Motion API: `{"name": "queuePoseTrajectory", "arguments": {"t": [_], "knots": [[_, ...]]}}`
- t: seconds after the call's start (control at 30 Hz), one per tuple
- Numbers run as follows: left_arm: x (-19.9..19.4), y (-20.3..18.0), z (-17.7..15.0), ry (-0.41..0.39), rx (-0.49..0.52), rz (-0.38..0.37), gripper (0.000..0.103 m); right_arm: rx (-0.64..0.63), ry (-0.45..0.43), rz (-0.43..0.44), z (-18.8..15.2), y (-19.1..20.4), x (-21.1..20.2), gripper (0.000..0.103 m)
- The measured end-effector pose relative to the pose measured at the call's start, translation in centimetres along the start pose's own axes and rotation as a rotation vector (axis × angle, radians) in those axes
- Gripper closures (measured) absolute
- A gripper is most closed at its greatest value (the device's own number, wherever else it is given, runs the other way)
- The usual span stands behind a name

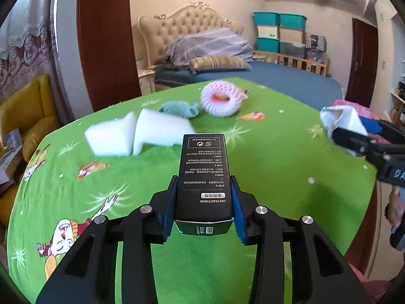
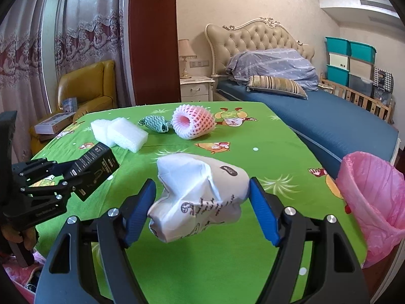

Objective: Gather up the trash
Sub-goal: 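Carry the black box and paper packet toward the wastebasket with both tools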

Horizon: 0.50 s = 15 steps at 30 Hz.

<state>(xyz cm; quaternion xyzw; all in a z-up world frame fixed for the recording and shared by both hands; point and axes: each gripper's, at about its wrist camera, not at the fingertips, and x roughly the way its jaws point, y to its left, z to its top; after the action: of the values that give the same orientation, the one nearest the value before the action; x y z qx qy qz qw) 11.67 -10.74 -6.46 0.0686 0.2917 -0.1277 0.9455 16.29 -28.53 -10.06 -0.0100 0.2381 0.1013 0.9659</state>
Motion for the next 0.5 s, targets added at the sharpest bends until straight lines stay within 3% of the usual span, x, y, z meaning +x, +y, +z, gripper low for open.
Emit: {"name": "queuePoseTrajectory", "arguments": {"t": [0.5], "knots": [[-1.2, -4.8, 3.6, -0.123, 0.051, -0.097, 0.065, 0.013, -0.062, -0.092, 0.6, -2.9, -3.1, 0.031]]}}
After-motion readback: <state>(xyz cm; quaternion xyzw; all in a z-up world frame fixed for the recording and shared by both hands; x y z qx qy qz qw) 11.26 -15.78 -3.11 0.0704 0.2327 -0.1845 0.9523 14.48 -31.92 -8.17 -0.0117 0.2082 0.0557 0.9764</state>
